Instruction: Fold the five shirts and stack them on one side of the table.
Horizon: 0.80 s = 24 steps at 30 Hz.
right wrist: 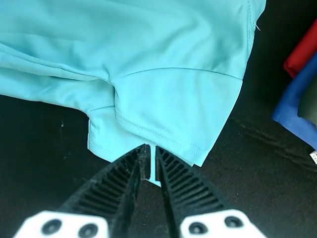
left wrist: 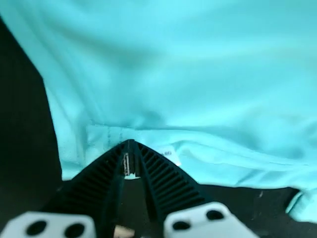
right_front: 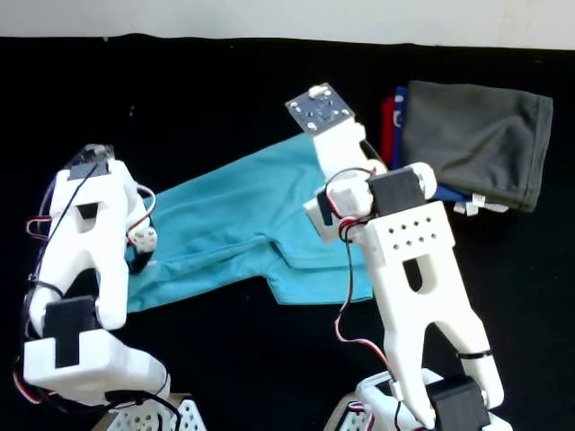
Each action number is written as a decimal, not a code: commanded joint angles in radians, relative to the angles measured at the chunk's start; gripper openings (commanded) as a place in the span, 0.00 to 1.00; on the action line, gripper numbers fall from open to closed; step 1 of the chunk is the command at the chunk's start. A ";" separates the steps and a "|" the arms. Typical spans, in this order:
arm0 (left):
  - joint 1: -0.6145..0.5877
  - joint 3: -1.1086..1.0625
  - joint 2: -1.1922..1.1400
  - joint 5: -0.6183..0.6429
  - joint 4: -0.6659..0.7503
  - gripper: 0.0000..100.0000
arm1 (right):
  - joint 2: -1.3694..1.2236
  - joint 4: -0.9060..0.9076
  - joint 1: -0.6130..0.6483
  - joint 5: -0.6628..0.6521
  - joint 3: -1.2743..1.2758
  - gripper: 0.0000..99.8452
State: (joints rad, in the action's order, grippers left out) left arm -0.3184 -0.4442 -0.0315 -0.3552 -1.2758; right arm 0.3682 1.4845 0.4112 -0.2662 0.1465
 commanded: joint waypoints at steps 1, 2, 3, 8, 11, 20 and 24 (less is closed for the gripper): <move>0.007 -0.028 -0.002 -0.075 -0.086 0.01 | 0.036 -0.007 0.013 -0.005 -0.002 0.03; 0.007 -0.053 -0.002 -0.109 -0.100 0.01 | 0.036 -0.007 0.013 -0.005 -0.002 0.03; 0.004 -0.084 -0.002 -0.138 -0.104 0.01 | 0.036 -0.007 0.013 -0.005 -0.002 0.03; -0.015 -0.225 0.012 -0.224 -0.114 0.01 | 0.036 -0.007 0.013 -0.005 -0.002 0.03; -0.047 -0.236 0.096 -0.226 -0.126 0.01 | 0.028 -0.007 0.013 -0.005 -0.002 0.03; -0.131 -0.242 0.489 -0.221 -0.069 0.01 | 0.027 -0.008 0.013 -0.005 -0.001 0.03; -0.137 -0.232 0.423 -0.153 0.009 0.01 | 0.027 -0.008 0.013 -0.005 -0.001 0.03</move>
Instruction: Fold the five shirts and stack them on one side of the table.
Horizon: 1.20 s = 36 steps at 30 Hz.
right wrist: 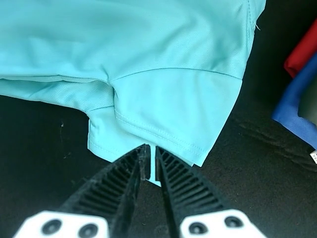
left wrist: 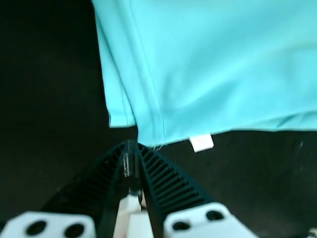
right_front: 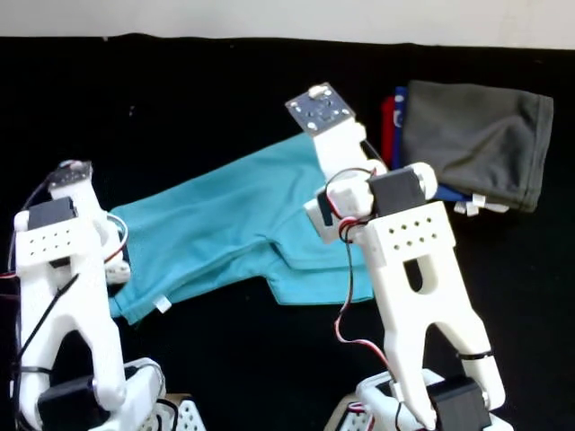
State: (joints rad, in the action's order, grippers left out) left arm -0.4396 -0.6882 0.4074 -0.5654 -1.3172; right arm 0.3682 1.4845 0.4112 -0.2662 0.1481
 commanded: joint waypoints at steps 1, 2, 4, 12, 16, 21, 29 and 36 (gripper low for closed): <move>-0.025 0.019 -0.050 0.084 0.069 0.01 | 0.027 -0.008 0.013 -0.005 -0.002 0.03; -0.033 0.036 -0.090 0.109 0.086 0.01 | 0.027 -0.008 0.013 -0.005 -0.002 0.03; -0.051 0.071 -0.174 0.149 0.115 0.01 | 0.027 -0.008 0.013 -0.006 -0.002 0.03; -0.059 0.191 -0.476 0.166 0.150 0.01 | 0.027 -0.007 0.013 -0.008 -0.002 0.03; -0.085 0.298 -0.590 0.167 0.195 0.01 | 0.027 -0.007 0.013 -0.008 -0.002 0.03; -0.133 0.484 -0.690 0.169 0.178 0.01 | 0.027 -0.007 0.013 -0.008 -0.002 0.03; -0.173 0.822 -0.868 0.167 0.005 0.01 | 0.027 -0.007 0.013 -0.008 -0.002 0.03; -0.136 1.001 -0.875 0.167 -0.313 0.01 | 0.028 -0.007 0.013 -0.005 -0.002 0.03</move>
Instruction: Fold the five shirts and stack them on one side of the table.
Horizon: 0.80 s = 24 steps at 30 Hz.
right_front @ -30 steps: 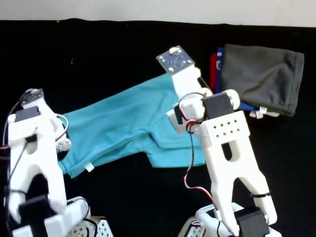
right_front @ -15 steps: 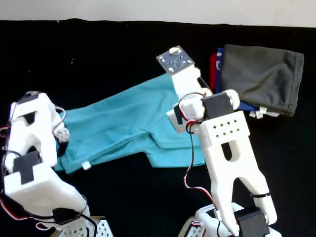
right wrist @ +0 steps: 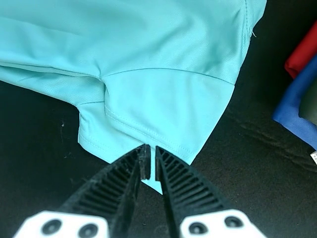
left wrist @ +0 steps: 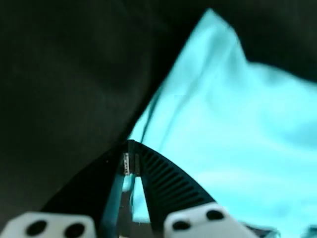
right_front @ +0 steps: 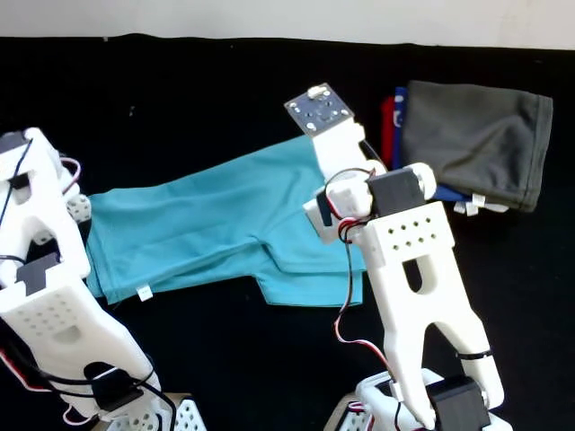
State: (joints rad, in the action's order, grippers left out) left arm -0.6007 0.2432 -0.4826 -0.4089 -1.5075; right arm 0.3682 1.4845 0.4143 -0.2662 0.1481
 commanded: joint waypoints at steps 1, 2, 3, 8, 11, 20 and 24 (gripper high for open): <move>0.033 0.076 0.025 0.009 -0.163 0.01 | 0.028 -0.007 0.010 -0.005 -0.002 0.03; 0.042 0.073 0.048 0.008 -0.193 0.01 | 0.028 -0.007 0.010 -0.005 -0.002 0.03; 0.051 0.062 0.076 0.008 -0.212 0.01 | 0.028 -0.007 0.010 -0.005 -0.002 0.03; 0.082 -0.128 0.312 0.005 -0.218 0.08 | 0.028 -0.007 0.010 -0.005 -0.002 0.03; 0.107 -0.331 0.447 0.008 -0.166 0.14 | 0.028 -0.007 0.010 -0.005 -0.002 0.03; 0.068 -0.783 0.568 0.006 0.238 0.14 | 0.028 -0.008 0.010 -0.006 -0.002 0.03; 0.050 -0.794 0.536 0.009 0.324 0.14 | 0.028 -0.007 0.010 -0.008 -0.002 0.03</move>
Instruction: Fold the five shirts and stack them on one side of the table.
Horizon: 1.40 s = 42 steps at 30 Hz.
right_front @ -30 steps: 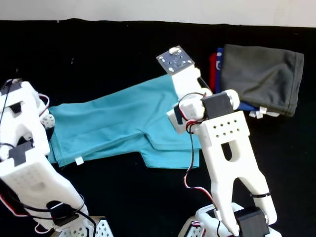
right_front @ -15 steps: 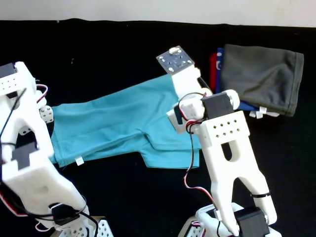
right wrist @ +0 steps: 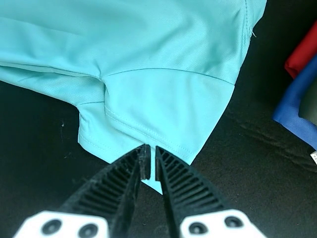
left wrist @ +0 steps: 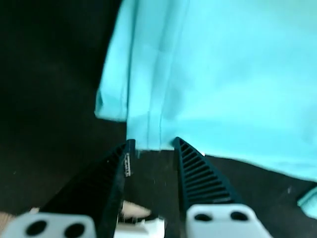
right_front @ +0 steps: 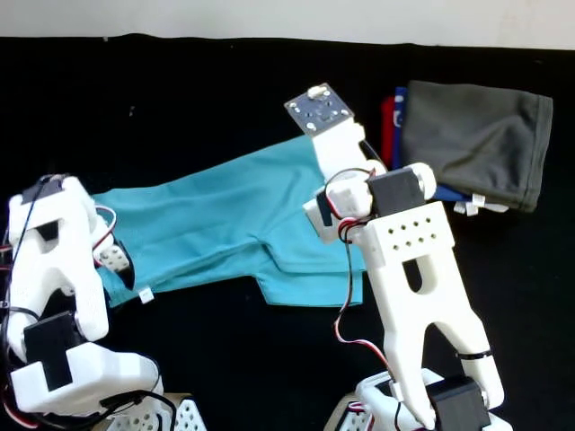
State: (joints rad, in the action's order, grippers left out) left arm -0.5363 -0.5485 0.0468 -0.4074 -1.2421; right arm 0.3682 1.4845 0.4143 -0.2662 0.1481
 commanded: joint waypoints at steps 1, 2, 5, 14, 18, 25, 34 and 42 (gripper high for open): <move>-0.015 -0.002 -0.005 0.008 0.072 0.14 | 0.028 -0.007 0.010 -0.008 -0.002 0.03; -0.015 -0.002 -0.019 0.008 0.081 0.14 | 0.028 -0.007 0.010 -0.008 -0.002 0.03; -0.013 -0.002 -0.068 0.006 0.084 0.14 | 0.028 -0.007 0.010 -0.008 -0.002 0.03; 0.002 0.019 -0.117 0.005 0.075 0.02 | 0.027 -0.007 0.010 -0.008 -0.002 0.03; 0.021 0.120 -0.117 0.005 -0.006 0.01 | 0.027 -0.007 0.010 -0.008 -0.002 0.03; 0.039 0.358 -0.120 0.002 -0.206 0.01 | 0.027 -0.007 0.010 -0.008 -0.002 0.03; -0.007 0.314 -0.128 -0.153 -0.199 0.01 | 0.028 -0.012 0.010 -0.008 -0.002 0.03; -0.030 0.208 -0.127 -0.201 -0.141 0.01 | 0.030 -0.015 0.012 -0.008 -0.005 0.03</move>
State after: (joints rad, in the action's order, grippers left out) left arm -0.5577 -0.3337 -0.0852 -0.5961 -1.3909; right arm 0.3682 1.4845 0.4143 -0.2662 0.1481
